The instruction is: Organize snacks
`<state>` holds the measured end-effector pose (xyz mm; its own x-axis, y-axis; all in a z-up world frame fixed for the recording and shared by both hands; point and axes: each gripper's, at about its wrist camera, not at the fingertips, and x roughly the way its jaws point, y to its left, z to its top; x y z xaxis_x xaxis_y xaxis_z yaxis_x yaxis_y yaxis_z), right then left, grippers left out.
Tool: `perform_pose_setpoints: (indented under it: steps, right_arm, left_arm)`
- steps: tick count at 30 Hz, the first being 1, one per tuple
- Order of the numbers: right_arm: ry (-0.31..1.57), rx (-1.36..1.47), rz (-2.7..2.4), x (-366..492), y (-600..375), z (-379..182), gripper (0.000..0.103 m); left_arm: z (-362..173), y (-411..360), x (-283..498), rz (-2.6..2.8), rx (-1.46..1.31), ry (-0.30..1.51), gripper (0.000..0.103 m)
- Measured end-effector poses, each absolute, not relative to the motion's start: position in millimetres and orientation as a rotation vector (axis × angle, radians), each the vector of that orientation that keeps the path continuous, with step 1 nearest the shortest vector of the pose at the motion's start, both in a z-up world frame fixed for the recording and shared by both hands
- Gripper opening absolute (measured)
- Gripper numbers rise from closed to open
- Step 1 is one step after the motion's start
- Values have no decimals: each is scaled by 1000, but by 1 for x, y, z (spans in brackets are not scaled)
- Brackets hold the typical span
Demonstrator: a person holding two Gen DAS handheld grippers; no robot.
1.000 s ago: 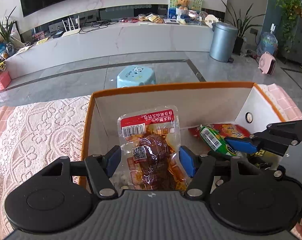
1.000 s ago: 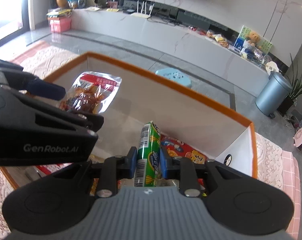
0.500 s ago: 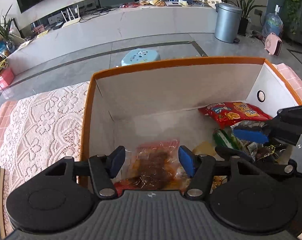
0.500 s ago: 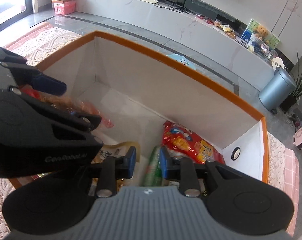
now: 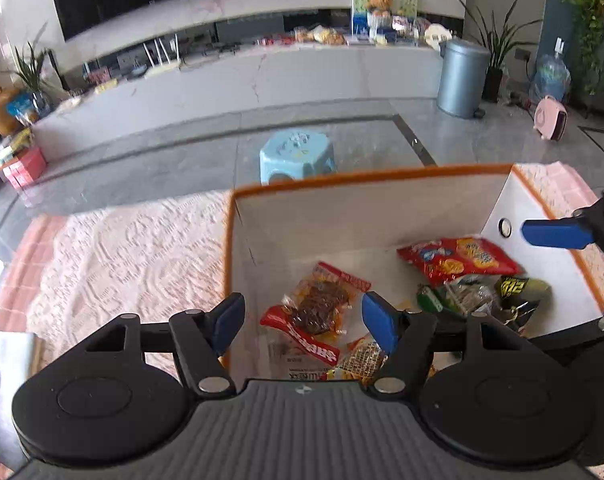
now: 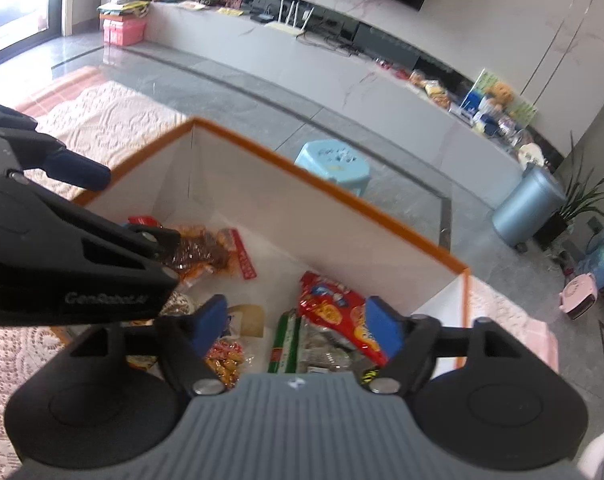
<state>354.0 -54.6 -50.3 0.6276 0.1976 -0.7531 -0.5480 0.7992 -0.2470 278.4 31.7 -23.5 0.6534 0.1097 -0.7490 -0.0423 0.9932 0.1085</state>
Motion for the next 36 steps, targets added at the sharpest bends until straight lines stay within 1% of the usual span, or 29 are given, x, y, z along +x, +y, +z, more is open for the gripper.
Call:
perform_pose_setpoints:
  steps: [5, 10, 12, 16, 19, 21, 27, 28, 29, 31, 36]
  right_arm:
    - [763, -431, 438, 342, -68, -17, 87]
    - [754, -279, 433, 329, -91, 14, 95]
    - [757, -224, 429, 324, -99, 23, 95]
    - [718, -159, 436, 302, -112, 40, 96]
    - [675, -141, 434, 283, -122, 51, 97]
    - [650, -111, 435, 269, -129, 57, 99]
    - [528, -87, 418, 224, -143, 67, 99]
    - [500, -87, 409, 217, -144, 66, 99]
    - [481, -85, 403, 210, -146, 65, 99]
    - [451, -67, 388, 199, -149, 59, 99]
    - [480, 22, 357, 188, -156, 39, 99]
  left_arm:
    - [3, 25, 261, 145, 135, 769, 79]
    - [26, 13, 237, 188, 188, 634, 79]
    - [33, 10, 227, 216, 189, 590, 81]
    - [47, 11, 211, 253, 155, 550, 82]
    - [55, 12, 197, 269, 155, 505, 86]
    - [59, 13, 187, 271, 161, 479, 88]
    - [58, 5, 157, 305, 212, 435, 89]
    - [56, 3, 152, 313, 220, 427, 90]
    - [54, 2, 146, 315, 223, 422, 94]
    - [50, 0, 139, 323, 220, 431, 97]
    - [32, -4, 131, 335, 232, 465, 97]
